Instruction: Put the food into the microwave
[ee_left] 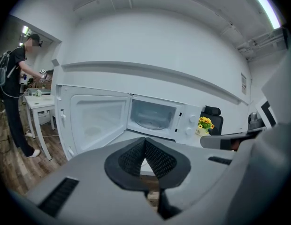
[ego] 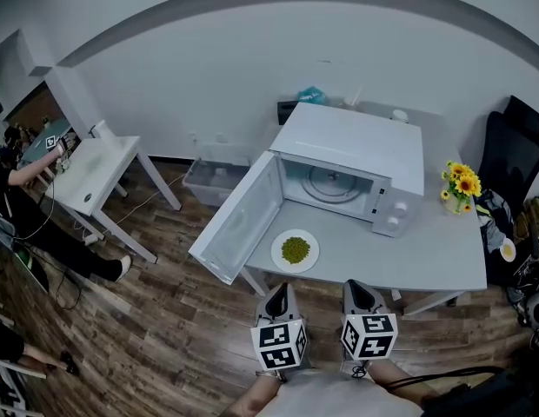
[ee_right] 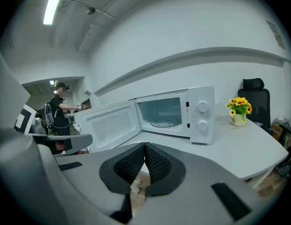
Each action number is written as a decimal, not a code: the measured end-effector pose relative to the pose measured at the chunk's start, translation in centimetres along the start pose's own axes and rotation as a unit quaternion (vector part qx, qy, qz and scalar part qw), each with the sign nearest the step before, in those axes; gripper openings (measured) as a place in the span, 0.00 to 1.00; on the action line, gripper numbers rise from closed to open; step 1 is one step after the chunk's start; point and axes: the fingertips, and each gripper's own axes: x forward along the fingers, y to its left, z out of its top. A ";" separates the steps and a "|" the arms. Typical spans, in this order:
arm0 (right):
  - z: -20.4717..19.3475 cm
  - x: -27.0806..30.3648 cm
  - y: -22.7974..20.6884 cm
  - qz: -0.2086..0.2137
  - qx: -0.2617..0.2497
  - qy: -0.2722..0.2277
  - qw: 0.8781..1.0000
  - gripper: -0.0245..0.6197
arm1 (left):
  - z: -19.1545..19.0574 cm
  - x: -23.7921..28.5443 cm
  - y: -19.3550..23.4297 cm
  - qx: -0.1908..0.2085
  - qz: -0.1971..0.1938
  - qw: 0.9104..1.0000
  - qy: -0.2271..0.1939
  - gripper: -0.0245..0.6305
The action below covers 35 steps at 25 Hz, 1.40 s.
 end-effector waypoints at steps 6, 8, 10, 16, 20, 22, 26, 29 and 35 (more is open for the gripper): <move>1.2 2.1 0.2 0.001 -0.002 0.000 1.000 0.06 | 1.1 2.0 1.1 -0.003 0.000 1.000 0.000 0.04; 1.7 3.0 0.1 -0.001 -0.004 0.001 1.000 0.06 | 1.7 2.8 1.4 -0.003 -0.002 1.000 -0.001 0.04; 2.3 3.8 -0.1 -0.003 -0.006 0.001 1.000 0.06 | 2.2 3.6 1.8 -0.004 -0.004 1.000 -0.003 0.04; 3.8 6.1 -0.3 -0.007 -0.007 0.003 1.000 0.06 | 3.8 6.1 2.7 -0.008 -0.010 1.000 -0.006 0.04; 4.8 7.9 -0.2 -0.010 -0.009 0.005 1.000 0.06 | 4.8 7.9 3.3 -0.011 -0.017 1.000 -0.006 0.04; 5.3 8.7 -0.1 -0.011 -0.011 0.006 1.000 0.06 | 5.2 8.8 3.5 -0.013 -0.022 1.000 -0.005 0.04; 6.3 10.7 0.0 -0.013 -0.013 0.007 1.000 0.06 | 6.4 10.7 4.1 -0.013 -0.030 0.999 -0.006 0.04; 7.3 12.3 0.3 -0.015 -0.016 0.006 1.000 0.06 | 7.2 12.1 4.8 -0.010 -0.033 0.999 -0.007 0.04; 9.0 15.1 0.6 -0.019 -0.018 0.003 1.000 0.06 | 8.9 14.8 5.6 -0.005 -0.047 0.999 -0.006 0.04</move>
